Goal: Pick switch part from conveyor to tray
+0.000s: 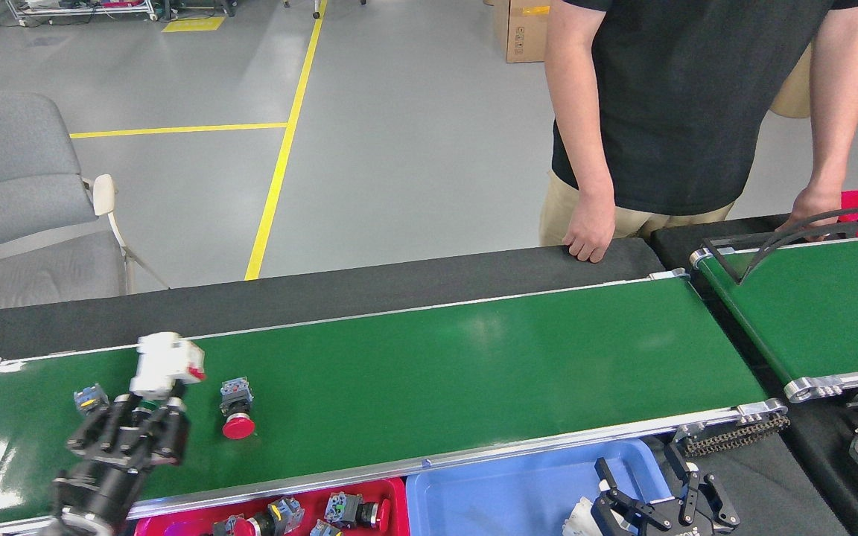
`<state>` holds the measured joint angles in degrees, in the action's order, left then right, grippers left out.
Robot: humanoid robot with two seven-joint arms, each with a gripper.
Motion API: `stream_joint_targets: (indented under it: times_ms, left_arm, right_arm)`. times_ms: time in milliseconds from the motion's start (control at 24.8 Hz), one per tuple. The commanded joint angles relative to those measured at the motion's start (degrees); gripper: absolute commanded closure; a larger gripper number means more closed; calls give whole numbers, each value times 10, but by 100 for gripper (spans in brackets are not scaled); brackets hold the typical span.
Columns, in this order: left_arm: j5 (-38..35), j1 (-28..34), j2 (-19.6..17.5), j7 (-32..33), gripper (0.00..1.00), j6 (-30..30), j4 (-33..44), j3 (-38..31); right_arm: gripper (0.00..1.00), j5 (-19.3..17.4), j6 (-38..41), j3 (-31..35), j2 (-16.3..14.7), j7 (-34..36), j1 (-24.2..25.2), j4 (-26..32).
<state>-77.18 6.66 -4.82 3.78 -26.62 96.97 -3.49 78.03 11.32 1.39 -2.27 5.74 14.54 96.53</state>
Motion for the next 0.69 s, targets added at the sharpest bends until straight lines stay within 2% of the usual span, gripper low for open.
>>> stream_joint_targets:
  times_ms: [0, 242, 322, 443, 484, 524, 645]
  left_arm:
    - [-3, 3, 10, 14, 86, 3, 30, 45]
    - [-48, 15, 31, 25, 77, 20, 38, 175]
    - [-54, 34, 37, 25, 70, 18, 48, 208]
    - [-55, 49, 52, 24, 27, 22, 48, 260]
    - [-55, 55, 56, 24, 16, 25, 48, 261]
    - [-54, 59, 63, 24, 11, 26, 48, 260]
    - [-55, 59, 66, 23, 5, 28, 48, 260]
  right_arm:
    - [1, -2, -2, 11, -2, 1, -5, 10]
    - [1, -2, -2, 49, -2, 1, -5, 18]
    - [1, -2, -1, 58, -3, 1, -5, 18]
    - [1, -2, -1, 72, -3, -6, -5, 18]
    - [1, -3, -1, 73, -3, -11, -5, 19]
    - [1, -7, 1, 74, -3, -17, -5, 19]
    - [1, -12, 3, 74, -4, -19, -5, 19]
